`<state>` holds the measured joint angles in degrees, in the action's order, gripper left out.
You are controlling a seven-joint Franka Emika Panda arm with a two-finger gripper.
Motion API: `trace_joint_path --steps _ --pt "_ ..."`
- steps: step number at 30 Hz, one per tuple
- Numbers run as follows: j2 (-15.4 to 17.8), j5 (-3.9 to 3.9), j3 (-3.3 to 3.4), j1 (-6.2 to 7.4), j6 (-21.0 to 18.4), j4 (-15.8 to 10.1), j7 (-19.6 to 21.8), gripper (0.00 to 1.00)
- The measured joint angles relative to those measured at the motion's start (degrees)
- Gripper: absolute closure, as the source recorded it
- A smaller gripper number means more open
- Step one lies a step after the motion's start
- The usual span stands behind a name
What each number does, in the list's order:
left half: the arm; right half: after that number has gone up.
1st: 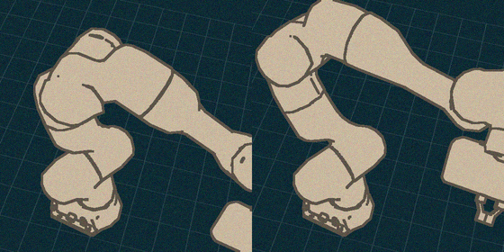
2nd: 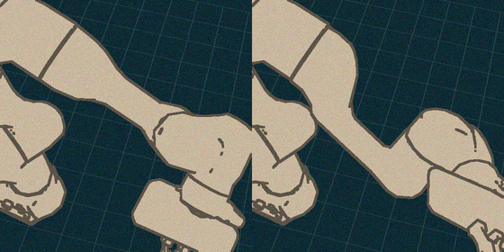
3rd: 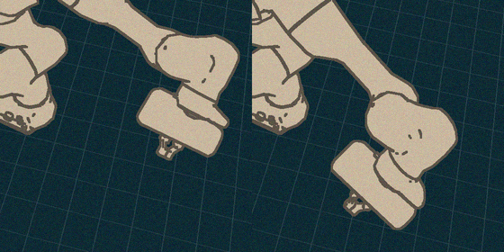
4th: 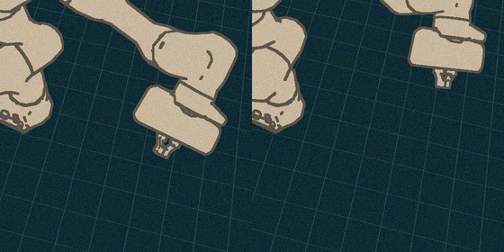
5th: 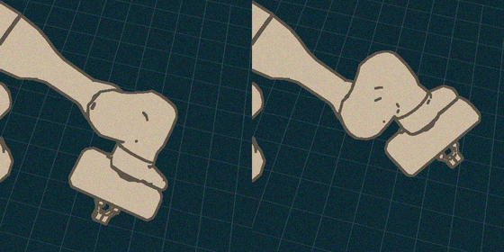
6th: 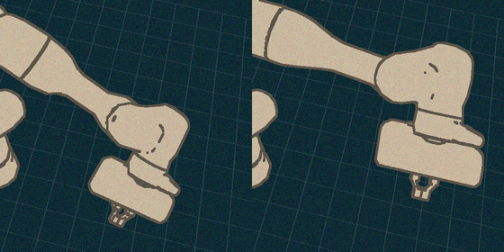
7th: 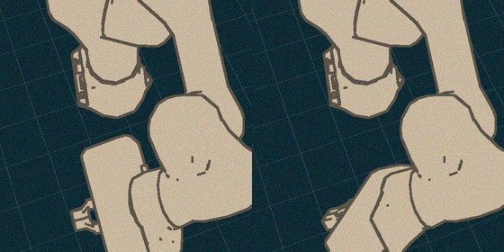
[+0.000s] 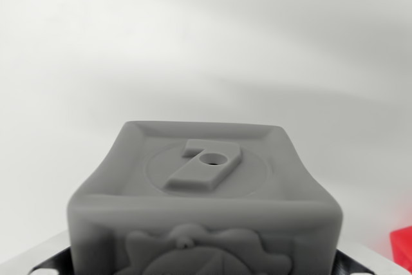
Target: Destack cube
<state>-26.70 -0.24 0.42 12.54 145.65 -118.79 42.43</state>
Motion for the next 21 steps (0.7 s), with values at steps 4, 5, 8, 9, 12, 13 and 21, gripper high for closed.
trace_joint_path --steps 4,5,8,9,12,13,21 --pt "-0.6 0.00 0.00 0.64 -0.1 0.7 1.5 1.00" --pt "-0.8 0.00 0.00 0.82 -0.2 0.9 1.9 1.00" --pt "-1.3 0.00 0.00 1.34 -0.3 1.6 3.1 1.00" --pt "-1.4 0.00 0.00 1.50 -0.3 1.8 3.5 1.00" --pt "-1.9 0.00 0.00 1.92 -0.4 2.3 4.5 1.00" --pt "-2.1 0.00 0.00 2.08 -0.5 2.5 4.9 1.00" --pt "-3.4 0.00 0.00 3.36 -0.8 4.3 8.0 1.00"
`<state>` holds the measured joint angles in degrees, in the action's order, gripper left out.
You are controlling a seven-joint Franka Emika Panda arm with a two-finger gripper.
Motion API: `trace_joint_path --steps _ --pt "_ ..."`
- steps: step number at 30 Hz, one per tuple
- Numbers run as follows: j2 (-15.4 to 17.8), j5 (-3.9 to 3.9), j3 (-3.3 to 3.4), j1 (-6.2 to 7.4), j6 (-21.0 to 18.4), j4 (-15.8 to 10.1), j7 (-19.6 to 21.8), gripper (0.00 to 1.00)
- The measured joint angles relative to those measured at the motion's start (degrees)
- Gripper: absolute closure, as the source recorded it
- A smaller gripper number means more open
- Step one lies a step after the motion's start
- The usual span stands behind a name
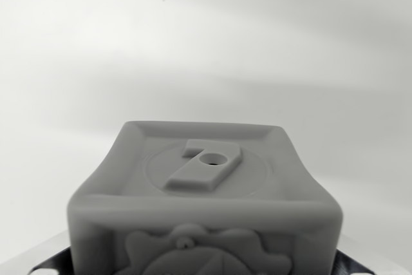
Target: Destack cube
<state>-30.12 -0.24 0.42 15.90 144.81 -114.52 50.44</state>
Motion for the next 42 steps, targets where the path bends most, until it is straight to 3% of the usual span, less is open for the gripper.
trace_joint_path --steps 26,42 --pt "-4.3 0.00 0.00 3.58 -1.4 5.7 8.9 1.00" --pt "-9.7 0.00 0.00 3.64 2.1 7.1 9.1 1.00"
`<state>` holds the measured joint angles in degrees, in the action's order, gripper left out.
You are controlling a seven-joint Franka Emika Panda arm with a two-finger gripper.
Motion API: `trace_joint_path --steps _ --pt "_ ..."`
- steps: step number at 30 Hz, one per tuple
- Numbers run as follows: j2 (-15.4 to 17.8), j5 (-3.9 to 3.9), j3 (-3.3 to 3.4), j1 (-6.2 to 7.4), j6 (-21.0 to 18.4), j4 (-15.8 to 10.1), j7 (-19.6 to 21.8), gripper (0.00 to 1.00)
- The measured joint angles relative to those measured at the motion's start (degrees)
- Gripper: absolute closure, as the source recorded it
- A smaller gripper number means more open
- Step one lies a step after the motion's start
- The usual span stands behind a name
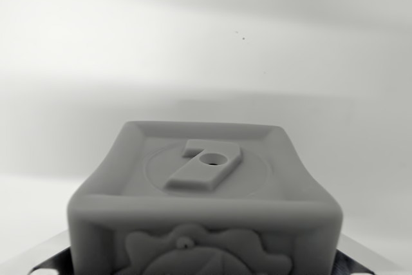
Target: Destack cube
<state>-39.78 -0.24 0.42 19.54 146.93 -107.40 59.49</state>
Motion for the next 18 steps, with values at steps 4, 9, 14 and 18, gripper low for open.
trace_joint_path --steps 4,9,14,18 --pt "-1.1 0.00 0.00 0.00 0.7 0.3 0.0 1.00" --pt "-2.0 0.00 0.00 0.00 1.3 0.7 0.0 1.00" --pt "-2.6 0.00 0.00 0.00 1.7 0.9 0.0 1.00" --pt "-2.7 0.00 0.00 0.00 1.8 0.9 0.0 1.00"
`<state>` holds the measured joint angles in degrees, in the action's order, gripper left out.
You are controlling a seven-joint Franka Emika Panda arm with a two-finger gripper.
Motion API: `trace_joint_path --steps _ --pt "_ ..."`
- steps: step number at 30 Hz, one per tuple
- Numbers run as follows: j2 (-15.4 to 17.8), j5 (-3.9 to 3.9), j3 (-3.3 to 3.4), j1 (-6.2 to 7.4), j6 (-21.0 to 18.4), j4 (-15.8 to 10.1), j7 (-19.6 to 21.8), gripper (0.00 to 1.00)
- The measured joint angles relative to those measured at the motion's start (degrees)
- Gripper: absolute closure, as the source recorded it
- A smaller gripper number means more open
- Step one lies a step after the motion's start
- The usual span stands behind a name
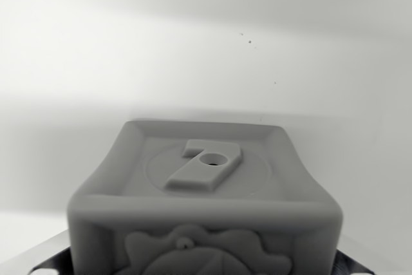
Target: Destack cube
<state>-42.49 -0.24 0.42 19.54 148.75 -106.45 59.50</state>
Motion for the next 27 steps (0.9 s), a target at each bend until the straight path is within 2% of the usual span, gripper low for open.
trace_joint_path --steps 1,27 --pt "0.0 0.00 0.00 0.00 0.0 0.0 0.0 0.00" --pt "-0.1 0.00 0.00 0.00 0.1 0.1 0.0 0.00"
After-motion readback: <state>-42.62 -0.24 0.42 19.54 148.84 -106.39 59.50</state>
